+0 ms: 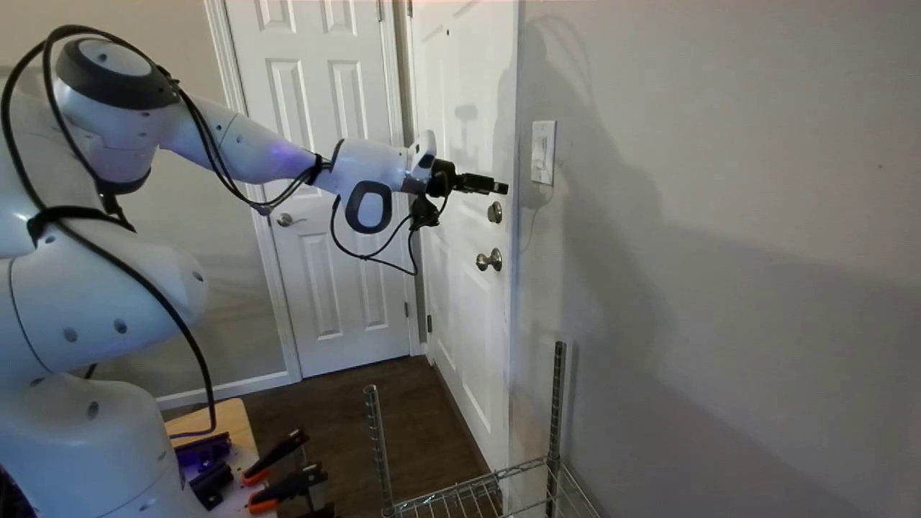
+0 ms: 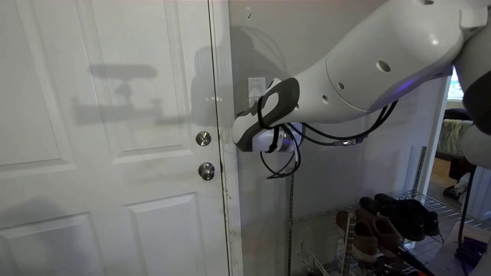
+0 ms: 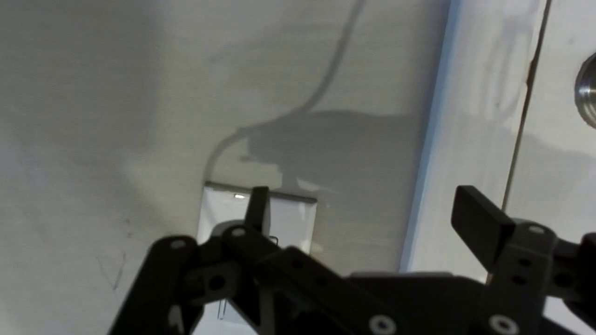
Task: Switch the light on
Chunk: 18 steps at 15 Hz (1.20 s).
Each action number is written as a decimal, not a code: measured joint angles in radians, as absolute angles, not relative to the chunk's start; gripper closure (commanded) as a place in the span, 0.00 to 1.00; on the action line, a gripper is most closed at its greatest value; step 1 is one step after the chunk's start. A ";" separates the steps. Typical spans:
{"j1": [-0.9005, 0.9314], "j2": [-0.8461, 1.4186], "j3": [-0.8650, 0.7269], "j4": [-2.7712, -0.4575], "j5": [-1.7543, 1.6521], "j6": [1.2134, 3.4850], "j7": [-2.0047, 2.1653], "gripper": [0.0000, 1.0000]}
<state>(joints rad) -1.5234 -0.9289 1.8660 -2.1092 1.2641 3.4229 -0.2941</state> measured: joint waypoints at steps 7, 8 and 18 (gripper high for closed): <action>-1.530 -1.072 1.802 -2.122 1.255 3.426 -0.114 0.00; -1.532 -1.098 1.791 -2.120 1.287 3.416 -0.114 0.00; -1.574 -1.377 1.662 -2.070 1.491 3.367 -0.069 0.00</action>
